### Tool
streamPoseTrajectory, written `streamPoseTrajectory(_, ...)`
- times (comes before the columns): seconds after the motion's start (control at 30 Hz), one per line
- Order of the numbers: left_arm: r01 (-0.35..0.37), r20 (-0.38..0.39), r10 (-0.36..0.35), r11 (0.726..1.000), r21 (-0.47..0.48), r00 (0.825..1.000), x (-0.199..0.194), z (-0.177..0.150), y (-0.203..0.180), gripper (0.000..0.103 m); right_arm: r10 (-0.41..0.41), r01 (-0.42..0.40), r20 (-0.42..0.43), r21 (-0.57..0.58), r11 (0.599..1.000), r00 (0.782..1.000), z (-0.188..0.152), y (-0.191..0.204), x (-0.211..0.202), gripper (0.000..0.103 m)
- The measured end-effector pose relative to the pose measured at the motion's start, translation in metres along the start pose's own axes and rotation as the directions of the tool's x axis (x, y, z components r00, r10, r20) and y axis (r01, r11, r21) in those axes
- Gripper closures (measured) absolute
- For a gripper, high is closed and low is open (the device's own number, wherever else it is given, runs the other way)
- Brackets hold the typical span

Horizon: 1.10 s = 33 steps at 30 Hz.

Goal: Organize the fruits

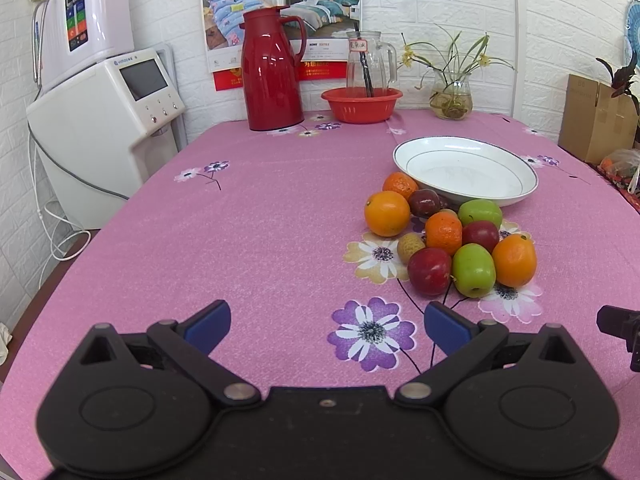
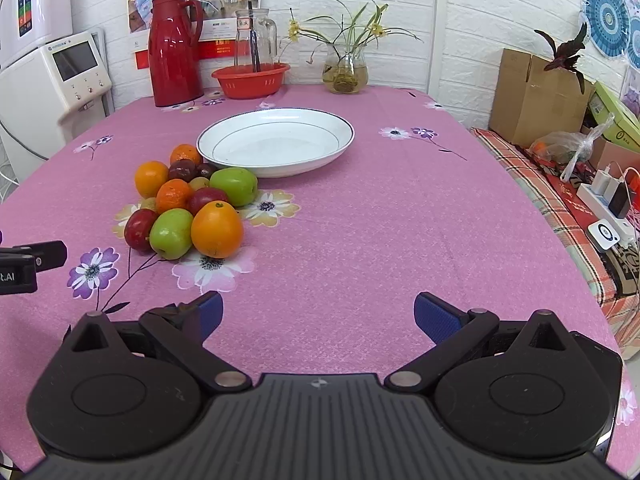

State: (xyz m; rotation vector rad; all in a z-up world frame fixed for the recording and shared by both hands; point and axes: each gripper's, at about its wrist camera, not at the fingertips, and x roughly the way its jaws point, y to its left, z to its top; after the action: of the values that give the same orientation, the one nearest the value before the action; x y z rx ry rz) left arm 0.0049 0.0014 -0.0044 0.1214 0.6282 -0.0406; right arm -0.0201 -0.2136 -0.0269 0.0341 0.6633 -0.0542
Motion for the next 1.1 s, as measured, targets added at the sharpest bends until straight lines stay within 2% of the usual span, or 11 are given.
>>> streamPoseTrajectory(1.1, 0.003, -0.012, -0.003, 1.000, -0.002, 1.000, 0.0050, -0.0023, -0.0047, 0.000, 0.007, -0.007, 0.001, 0.000, 1.000, 1.000, 0.0015, 0.0050, -0.0002, 0.000)
